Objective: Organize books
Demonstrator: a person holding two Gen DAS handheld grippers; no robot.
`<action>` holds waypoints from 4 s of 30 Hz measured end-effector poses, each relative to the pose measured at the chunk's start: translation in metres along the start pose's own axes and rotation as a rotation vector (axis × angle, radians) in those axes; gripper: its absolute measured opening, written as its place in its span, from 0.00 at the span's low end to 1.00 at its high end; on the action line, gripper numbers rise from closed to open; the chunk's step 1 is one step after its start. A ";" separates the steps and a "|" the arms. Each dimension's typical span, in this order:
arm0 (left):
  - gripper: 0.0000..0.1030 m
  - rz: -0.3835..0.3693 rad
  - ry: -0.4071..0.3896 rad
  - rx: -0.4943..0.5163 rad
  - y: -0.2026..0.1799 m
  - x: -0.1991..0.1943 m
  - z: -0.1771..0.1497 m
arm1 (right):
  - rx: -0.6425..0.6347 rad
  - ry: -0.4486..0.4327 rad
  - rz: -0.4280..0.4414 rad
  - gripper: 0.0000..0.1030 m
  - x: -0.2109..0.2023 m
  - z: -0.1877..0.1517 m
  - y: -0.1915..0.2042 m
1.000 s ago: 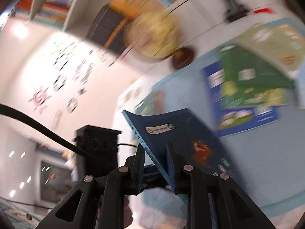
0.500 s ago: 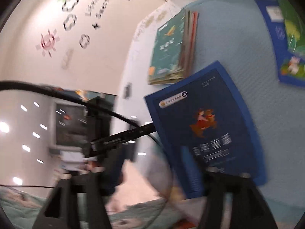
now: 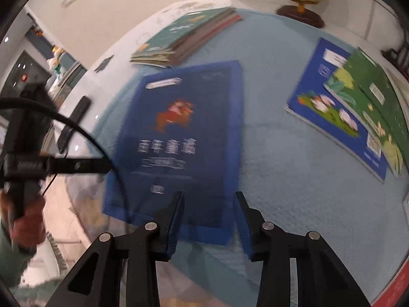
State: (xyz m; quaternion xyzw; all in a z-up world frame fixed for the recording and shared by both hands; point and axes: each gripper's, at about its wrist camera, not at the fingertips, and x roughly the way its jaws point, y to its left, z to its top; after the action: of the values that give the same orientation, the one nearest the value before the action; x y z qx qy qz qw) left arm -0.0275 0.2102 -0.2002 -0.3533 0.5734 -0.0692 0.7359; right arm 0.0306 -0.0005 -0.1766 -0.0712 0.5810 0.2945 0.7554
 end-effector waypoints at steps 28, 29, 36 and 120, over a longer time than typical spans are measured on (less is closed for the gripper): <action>0.11 -0.028 -0.165 -0.026 -0.041 0.027 -0.027 | 0.146 -0.009 0.180 0.39 -0.009 -0.037 -0.051; 0.11 -0.034 -0.159 -0.024 -0.042 0.026 -0.026 | 0.156 -0.007 0.183 0.40 -0.009 -0.036 -0.052; 0.11 -0.207 -0.155 -0.074 -0.050 0.018 -0.019 | 0.235 0.019 0.281 0.42 -0.017 -0.033 -0.063; 0.40 0.318 0.165 0.375 0.019 -0.009 0.234 | 0.090 -0.174 0.172 0.29 0.080 0.213 0.056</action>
State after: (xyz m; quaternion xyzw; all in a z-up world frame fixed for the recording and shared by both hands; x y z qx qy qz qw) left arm 0.1724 0.3321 -0.1830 -0.1095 0.6571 -0.0864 0.7408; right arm 0.1914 0.1695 -0.1699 0.0388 0.5299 0.3369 0.7773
